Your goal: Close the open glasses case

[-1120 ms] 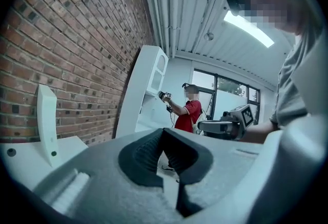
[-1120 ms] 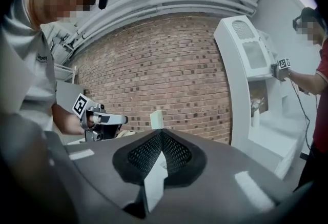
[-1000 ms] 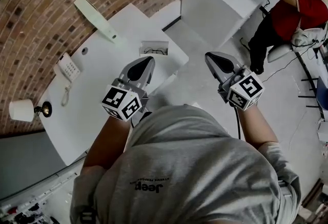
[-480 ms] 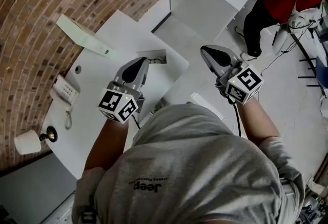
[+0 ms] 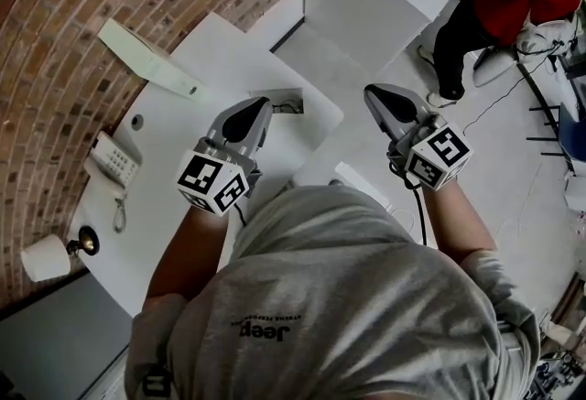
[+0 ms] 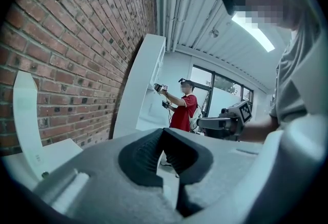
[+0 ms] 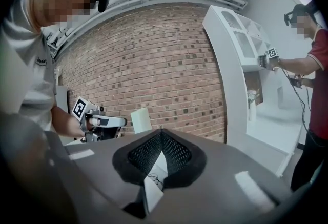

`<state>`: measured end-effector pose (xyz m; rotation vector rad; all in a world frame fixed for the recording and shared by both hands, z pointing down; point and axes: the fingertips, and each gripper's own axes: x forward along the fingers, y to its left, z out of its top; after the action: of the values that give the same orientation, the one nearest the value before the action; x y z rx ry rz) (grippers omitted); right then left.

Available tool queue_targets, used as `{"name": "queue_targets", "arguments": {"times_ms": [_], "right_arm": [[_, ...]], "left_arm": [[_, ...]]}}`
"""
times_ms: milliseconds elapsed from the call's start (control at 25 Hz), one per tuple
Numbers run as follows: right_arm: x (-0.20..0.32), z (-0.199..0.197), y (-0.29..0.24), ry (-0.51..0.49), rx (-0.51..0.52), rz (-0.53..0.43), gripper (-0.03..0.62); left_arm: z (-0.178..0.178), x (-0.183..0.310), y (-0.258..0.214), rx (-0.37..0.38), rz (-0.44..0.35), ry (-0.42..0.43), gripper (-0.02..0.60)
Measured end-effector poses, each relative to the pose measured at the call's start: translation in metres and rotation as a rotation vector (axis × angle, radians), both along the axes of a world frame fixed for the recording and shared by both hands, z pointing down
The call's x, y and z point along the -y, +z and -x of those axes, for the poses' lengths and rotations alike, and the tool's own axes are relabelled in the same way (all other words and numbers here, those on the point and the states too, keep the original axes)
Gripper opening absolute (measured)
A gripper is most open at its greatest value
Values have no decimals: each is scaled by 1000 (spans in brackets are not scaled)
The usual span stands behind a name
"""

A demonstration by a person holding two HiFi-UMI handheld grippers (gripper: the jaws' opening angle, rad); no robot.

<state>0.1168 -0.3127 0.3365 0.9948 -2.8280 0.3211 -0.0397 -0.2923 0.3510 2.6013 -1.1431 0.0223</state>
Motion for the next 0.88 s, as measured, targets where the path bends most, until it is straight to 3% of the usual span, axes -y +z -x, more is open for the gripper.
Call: {"name": "queue_targets", "arguments": {"times_ms": [240,280,400,760,880], "right_arm": [[0,5,2,-17,2,9,9],[0,6,3,-20,1,12,9],[0,8,6,-30,-1,20,9],[8,22,25,-48,-12,58,9],[11,29,36,-56,-18,79,9]], "left_arm": [[-4,-4,4,23,-5,48,8],[-5,-4,7,26,6,72,82],[-4,-2,20,72,25,126,165],[4,15,90,422,-23,263,280],[6,22,113,500,-26,302,310]]}}
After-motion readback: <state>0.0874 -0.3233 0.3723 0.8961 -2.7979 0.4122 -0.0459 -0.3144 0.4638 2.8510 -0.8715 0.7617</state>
